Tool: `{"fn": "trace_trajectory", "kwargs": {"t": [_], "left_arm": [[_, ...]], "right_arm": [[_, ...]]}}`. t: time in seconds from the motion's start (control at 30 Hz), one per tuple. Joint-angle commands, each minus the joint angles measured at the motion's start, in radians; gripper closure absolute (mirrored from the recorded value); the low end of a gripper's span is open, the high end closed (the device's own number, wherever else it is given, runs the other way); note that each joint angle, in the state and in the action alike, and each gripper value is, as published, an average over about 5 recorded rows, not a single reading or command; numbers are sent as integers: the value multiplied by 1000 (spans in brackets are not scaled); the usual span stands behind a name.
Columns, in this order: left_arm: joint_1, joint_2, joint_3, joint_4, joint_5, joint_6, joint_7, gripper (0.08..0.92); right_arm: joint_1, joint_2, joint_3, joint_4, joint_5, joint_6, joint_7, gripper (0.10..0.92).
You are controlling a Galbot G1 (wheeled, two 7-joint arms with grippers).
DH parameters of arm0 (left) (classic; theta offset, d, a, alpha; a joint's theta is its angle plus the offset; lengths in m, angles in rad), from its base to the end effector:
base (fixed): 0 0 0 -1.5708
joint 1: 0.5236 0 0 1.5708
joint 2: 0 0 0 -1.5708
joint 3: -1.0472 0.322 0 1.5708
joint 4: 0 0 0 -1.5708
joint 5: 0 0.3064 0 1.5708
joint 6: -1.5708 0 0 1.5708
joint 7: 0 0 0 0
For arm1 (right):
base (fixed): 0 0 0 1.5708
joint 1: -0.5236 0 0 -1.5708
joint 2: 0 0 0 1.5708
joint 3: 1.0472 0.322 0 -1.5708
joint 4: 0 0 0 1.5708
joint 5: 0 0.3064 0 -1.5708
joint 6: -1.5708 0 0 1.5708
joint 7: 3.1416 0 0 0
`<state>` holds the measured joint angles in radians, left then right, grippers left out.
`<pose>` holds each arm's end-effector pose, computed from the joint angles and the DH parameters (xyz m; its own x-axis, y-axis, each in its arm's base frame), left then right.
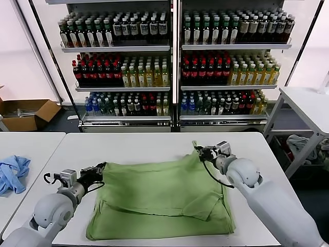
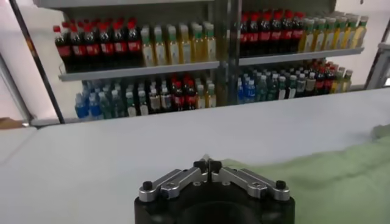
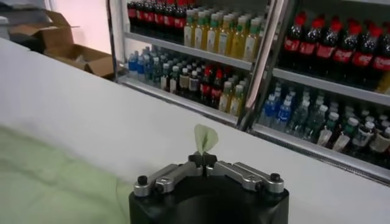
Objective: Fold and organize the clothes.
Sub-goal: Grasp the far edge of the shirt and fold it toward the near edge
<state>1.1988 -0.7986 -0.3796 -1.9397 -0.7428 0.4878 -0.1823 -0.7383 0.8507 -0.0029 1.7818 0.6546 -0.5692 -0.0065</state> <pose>0.2524 0.1182 -0.2208 -0.8843 0.1446 0.4439 0.1908 0.9797 0.0609 0.3359 -0.0568 -0.2005 -0.7959 -0.4045 0.4505 -0.5014 0.8574 -0.1160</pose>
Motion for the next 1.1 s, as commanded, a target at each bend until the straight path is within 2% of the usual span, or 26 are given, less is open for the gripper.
{"fn": "trace_trajectory", "kwargs": {"t": [0.03, 0.17, 0.33, 0.57, 1.1], "left_arm": [[278, 55, -59, -246, 81, -27, -157, 912], [372, 70, -99, -305, 122, -26, -167, 912], [449, 82, -127, -347, 213, -31, -111, 912], [472, 89, -135, -325, 266, -51, -101, 912], [499, 55, -75, -295, 330, -85, -161, 912]], "right_arm": [[-345, -179, 170, 340, 3, 11, 7, 919], [-420, -212, 206, 404, -6, 10, 7, 919], [-515, -261, 251, 455, -36, 13, -9, 919], [-721, -285, 404, 536, -36, 13, -27, 919], [-968, -192, 527, 547, -101, 45, -37, 919]]}}
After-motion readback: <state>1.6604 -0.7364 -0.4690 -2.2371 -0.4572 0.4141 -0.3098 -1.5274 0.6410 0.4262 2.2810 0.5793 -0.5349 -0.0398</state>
